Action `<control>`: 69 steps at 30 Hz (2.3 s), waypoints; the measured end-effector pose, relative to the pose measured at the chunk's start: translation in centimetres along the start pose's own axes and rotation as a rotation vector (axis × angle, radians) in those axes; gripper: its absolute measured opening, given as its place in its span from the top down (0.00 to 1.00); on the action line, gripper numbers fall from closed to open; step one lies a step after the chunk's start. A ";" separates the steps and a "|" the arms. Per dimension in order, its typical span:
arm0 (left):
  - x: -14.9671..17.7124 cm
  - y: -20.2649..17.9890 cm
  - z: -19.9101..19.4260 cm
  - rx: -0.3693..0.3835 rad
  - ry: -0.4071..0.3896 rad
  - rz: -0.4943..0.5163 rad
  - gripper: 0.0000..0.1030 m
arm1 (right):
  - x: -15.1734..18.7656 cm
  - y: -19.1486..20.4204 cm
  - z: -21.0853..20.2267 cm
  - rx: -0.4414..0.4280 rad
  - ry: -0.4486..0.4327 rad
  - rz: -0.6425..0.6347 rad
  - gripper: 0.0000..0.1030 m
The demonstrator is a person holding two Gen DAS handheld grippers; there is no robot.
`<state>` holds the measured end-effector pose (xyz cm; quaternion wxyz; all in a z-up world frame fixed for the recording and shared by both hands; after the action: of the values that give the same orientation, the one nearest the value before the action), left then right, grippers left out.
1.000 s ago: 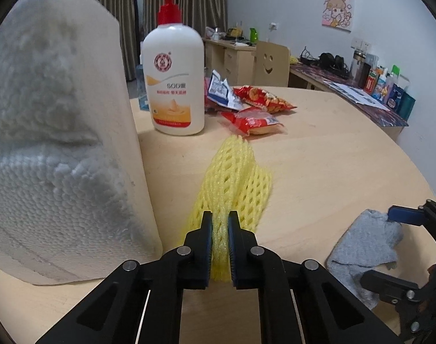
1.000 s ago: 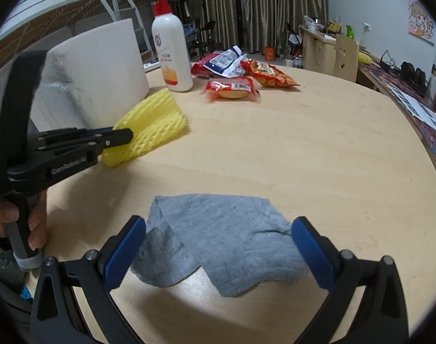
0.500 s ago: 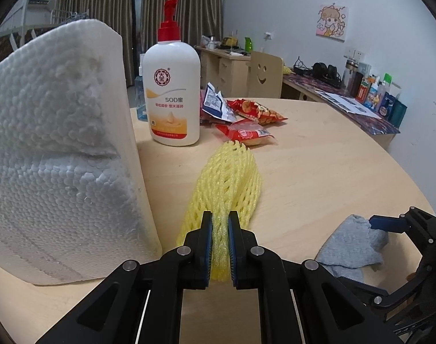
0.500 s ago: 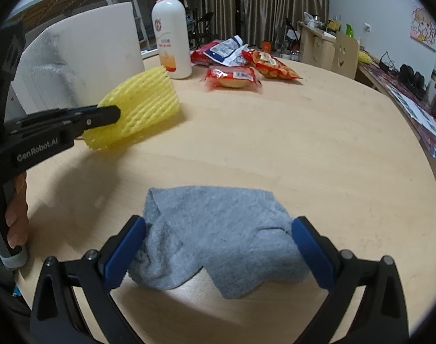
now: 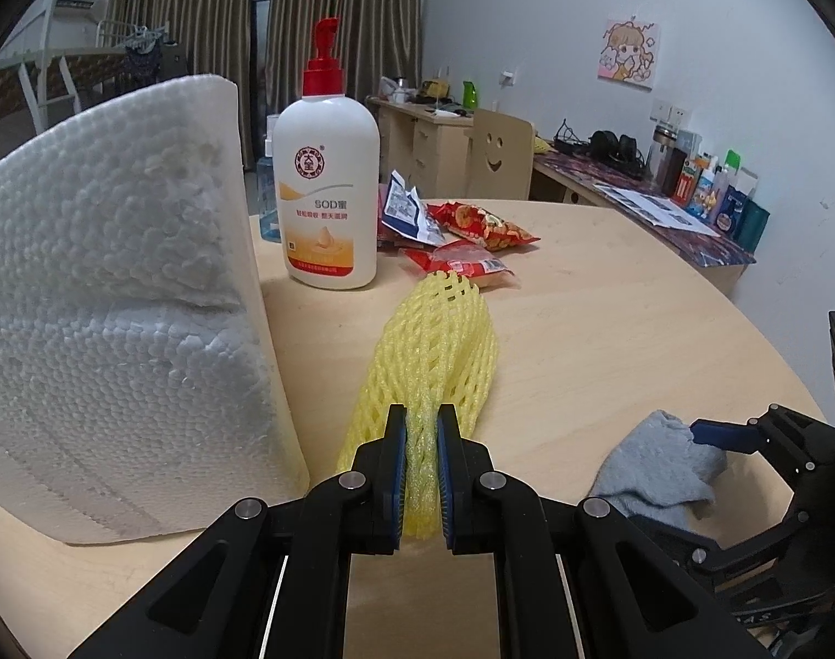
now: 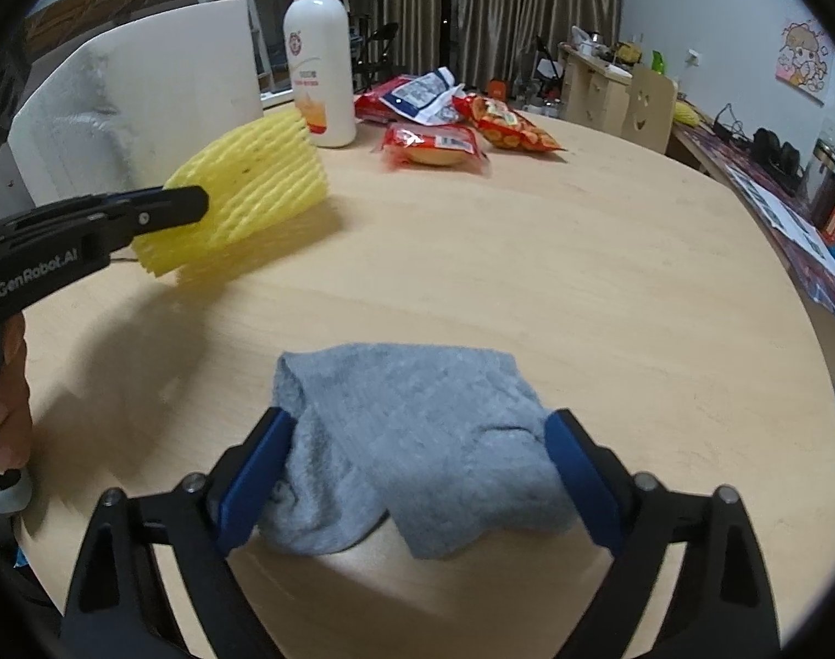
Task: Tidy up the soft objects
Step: 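Lift the yellow mesh sleeve with the left gripper while the right closes on the grey sock, then carry the mesh sleeve and grey sock with both grippers over the foam box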
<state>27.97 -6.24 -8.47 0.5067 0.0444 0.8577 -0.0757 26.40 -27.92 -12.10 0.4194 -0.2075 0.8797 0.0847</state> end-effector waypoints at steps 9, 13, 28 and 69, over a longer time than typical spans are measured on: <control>-0.3 -0.2 -0.9 0.020 -0.025 0.001 0.90 | 0.0 0.0 -0.9 0.005 -0.009 0.015 0.45; -0.5 -0.3 -1.6 0.035 -0.048 -0.005 0.90 | 0.2 0.4 -1.0 0.017 -0.016 0.012 0.45; -0.9 -0.9 -4.3 0.102 -0.076 -0.033 0.90 | 0.2 0.4 -2.9 -0.015 -0.105 0.137 0.76; -1.5 -2.0 -21.5 0.092 -0.347 0.062 0.90 | -1.5 3.8 -16.6 0.036 -0.438 0.090 0.76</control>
<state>9.86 -4.48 3.24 0.6466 0.0799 0.7512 -0.1056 13.92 -29.46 -0.49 0.5997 -0.1370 0.7775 0.1309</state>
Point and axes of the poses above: each gripper's, at about its wrist camera, not at the fingertips, and z roughly the way its jaws point, y to its left, x to its underside, the point moved 4 cm from there along z, roughly the way its jaws point, and after that the axes turned 12 degrees about -y, right-handed, at the moved point
